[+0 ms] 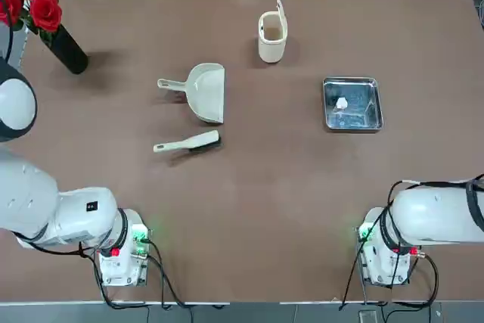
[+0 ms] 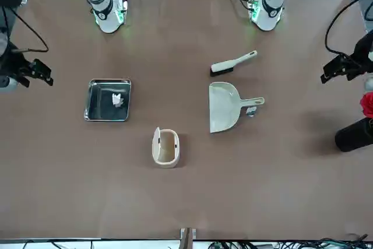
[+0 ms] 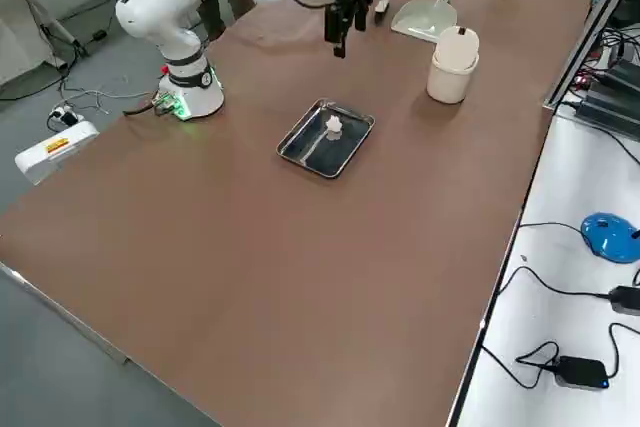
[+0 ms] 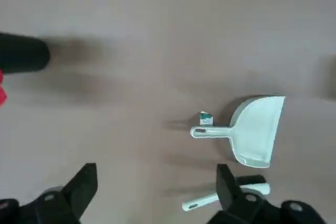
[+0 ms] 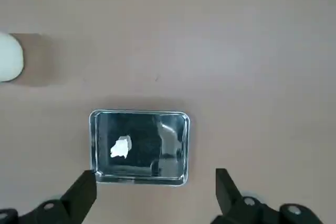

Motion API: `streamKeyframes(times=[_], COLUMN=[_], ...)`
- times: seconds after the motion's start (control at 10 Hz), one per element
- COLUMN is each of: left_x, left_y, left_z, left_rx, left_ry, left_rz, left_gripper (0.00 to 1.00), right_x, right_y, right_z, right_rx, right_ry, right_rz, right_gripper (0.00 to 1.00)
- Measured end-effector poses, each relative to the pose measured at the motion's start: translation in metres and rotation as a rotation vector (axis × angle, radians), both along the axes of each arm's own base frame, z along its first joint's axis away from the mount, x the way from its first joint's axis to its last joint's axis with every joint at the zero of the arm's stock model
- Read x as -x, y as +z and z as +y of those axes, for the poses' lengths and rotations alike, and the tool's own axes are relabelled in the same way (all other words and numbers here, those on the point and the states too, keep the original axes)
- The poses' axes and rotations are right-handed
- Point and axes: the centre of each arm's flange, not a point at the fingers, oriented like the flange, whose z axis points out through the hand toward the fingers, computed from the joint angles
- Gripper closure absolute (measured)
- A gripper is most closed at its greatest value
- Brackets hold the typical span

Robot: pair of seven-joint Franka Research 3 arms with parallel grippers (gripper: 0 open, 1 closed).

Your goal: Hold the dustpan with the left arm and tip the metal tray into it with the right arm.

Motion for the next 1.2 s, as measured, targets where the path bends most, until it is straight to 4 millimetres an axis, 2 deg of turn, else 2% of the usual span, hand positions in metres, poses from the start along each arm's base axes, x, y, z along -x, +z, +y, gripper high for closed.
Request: streamKeyframes(times=[0.2,0.4,0.6,0.8,0.9,1.1,1.2], left_x=[-0.008,-0.013,-0.008,0.0,0.011,0.028,0.033], left_y=[-0.02,-0.041,-0.069,-0.105,-0.125,-0.153,-0.163], left_z=[-0.014,-0.025,-0.059,-0.1,-0.112,-0.112,-0.112], left_rx=[-0.005,-0.019,-0.062,-0.119,-0.141,-0.172,-0.174], left_ry=[0.2,0.343,0.515,0.673,0.726,0.858,0.933], left_rz=[0.046,0.096,0.142,0.122,0.128,0.13,0.118], left_gripper=[0.0,0.0,0.01,0.02,0.02,0.02,0.03], right_x=[0.004,0.011,0.022,0.036,0.043,0.05,0.05], right_y=[-0.028,-0.059,-0.092,-0.134,-0.156,-0.196,-0.223], right_z=[-0.012,-0.035,-0.058,-0.07,-0.074,-0.083,-0.091], right_rx=[-0.028,-0.078,-0.131,-0.172,-0.188,-0.244,-0.282], right_ry=[-0.02,0.004,-0.014,-0.003,0.004,0.045,0.076], right_rz=[0.02,0.012,0.016,-0.006,-0.01,-0.02,-0.029], right_gripper=[0.0,0.0,0.0,0.0,0.0,0.0,0.0])
